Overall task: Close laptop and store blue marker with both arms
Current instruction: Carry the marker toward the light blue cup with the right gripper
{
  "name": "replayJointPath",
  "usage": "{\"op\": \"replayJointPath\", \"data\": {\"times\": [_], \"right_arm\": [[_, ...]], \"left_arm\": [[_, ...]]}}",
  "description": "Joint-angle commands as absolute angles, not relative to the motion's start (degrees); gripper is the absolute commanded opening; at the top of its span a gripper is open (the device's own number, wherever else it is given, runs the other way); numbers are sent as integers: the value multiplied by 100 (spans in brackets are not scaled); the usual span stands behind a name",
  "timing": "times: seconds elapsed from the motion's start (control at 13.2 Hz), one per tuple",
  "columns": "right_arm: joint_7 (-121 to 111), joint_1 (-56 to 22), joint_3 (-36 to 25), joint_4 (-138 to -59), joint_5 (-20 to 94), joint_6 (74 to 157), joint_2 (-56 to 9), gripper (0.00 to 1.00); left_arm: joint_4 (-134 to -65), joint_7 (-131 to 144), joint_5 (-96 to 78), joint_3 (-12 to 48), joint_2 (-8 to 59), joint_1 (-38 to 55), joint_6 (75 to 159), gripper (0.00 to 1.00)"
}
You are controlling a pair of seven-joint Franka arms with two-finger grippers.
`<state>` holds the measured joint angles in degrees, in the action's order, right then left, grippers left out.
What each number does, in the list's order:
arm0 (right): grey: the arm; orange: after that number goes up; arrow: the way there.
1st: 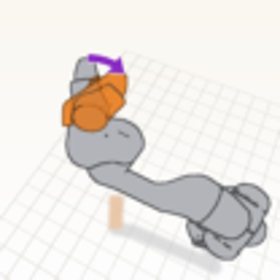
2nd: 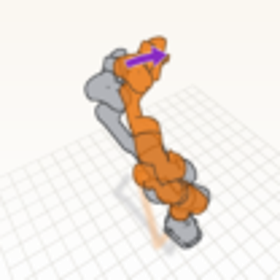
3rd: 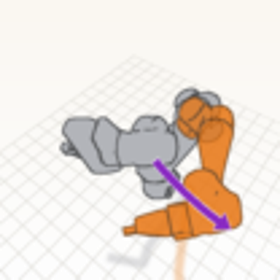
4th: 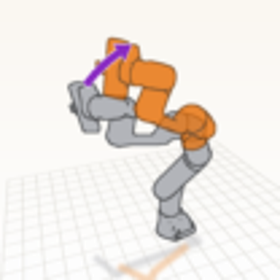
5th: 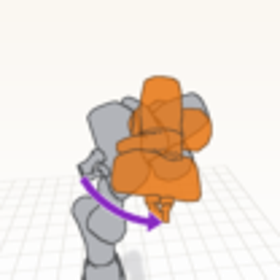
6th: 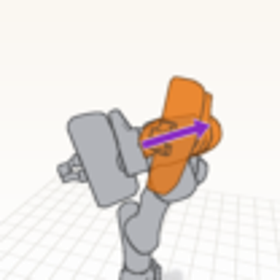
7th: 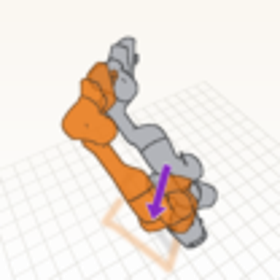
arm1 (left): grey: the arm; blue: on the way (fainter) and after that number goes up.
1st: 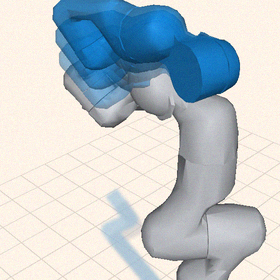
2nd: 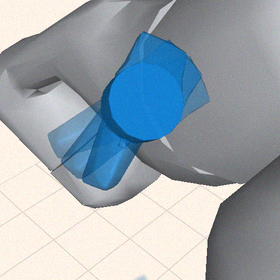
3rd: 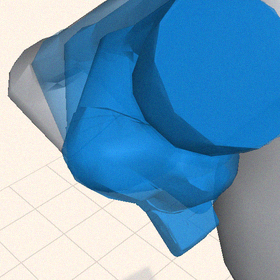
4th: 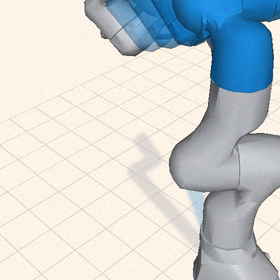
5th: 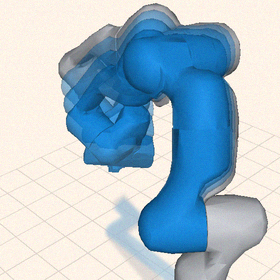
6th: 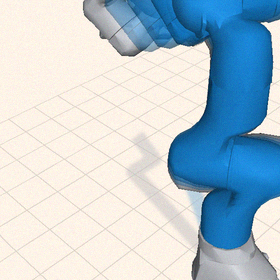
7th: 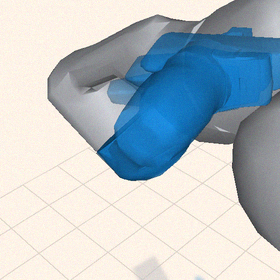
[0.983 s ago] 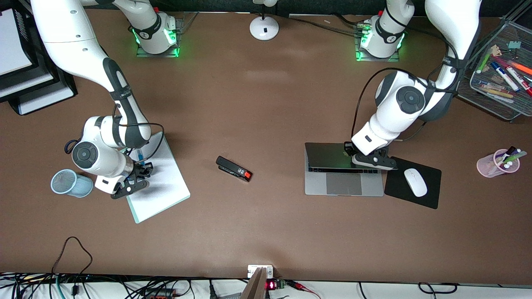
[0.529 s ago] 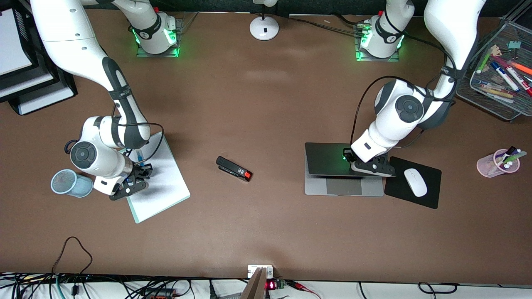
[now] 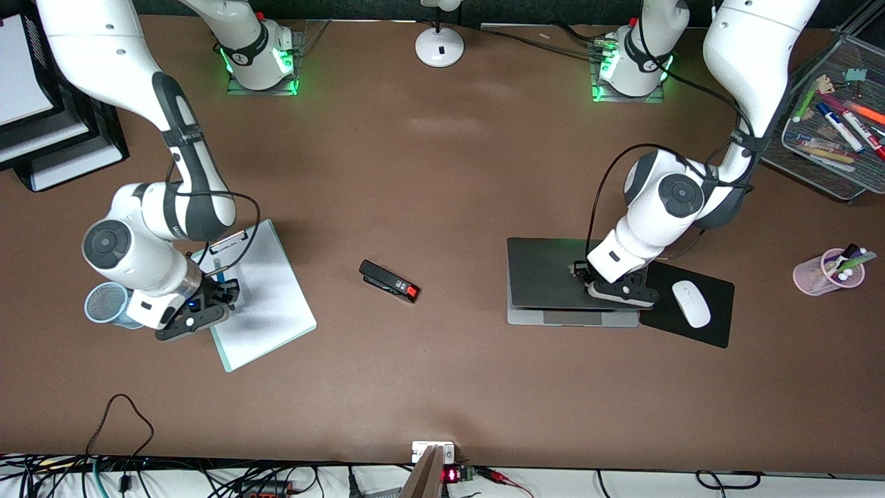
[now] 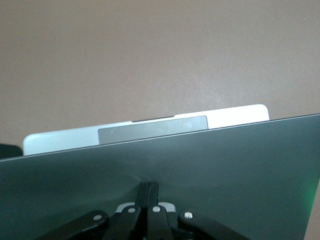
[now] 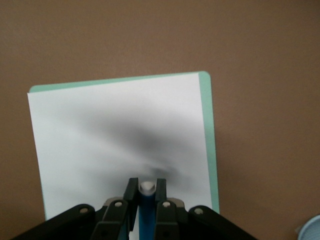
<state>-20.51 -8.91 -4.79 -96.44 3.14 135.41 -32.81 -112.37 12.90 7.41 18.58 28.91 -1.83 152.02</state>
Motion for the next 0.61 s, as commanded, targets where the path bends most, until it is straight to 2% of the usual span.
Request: {"op": "replayJointPath", "data": {"times": [0.0,0.53], "right_arm": [[-2180,-730,-448,-9729,308,13387,-2779,0],[-4207,-115,-483,-9729,290,13183,-2119,0]], "left_arm": [[-10987,1248,905,1820,3190,-167,15372,0],[-10811,1266,1143,1784,3524,-202,15582,0]]}}
